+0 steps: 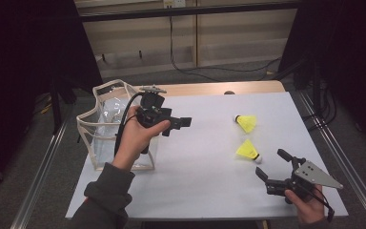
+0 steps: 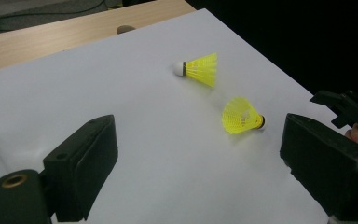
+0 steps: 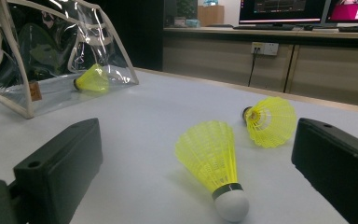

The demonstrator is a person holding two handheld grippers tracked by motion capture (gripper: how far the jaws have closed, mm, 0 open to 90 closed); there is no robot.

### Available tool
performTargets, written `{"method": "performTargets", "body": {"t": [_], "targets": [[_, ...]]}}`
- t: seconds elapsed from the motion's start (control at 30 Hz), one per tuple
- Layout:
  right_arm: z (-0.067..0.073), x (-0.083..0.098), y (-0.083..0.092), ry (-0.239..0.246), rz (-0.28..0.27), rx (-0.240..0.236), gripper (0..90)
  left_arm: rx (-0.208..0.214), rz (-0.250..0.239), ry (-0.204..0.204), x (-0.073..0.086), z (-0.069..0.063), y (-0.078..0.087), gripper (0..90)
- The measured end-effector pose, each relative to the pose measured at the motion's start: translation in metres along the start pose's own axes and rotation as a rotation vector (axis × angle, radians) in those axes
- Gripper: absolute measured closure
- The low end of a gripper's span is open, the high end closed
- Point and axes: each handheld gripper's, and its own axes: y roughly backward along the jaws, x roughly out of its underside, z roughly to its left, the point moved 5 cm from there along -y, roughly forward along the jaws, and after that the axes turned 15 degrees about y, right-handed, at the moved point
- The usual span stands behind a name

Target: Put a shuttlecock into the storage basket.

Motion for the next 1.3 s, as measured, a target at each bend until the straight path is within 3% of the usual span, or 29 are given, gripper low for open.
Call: {"method": "performTargets", "body": {"t": [0.57, 1.3], "targets": [[0.0, 0.001, 0.0, 0.0, 0.003, -0.006, 1.7, 0.018, 0.017, -0.002, 0.02, 0.002, -0.024, 10.4], [0.0, 0.001, -0.001, 0.003, 0.002, -0.008, 1.6, 0.032, 0.048, -0.039, 0.039, -0.003, -0.05, 8.1]]}}
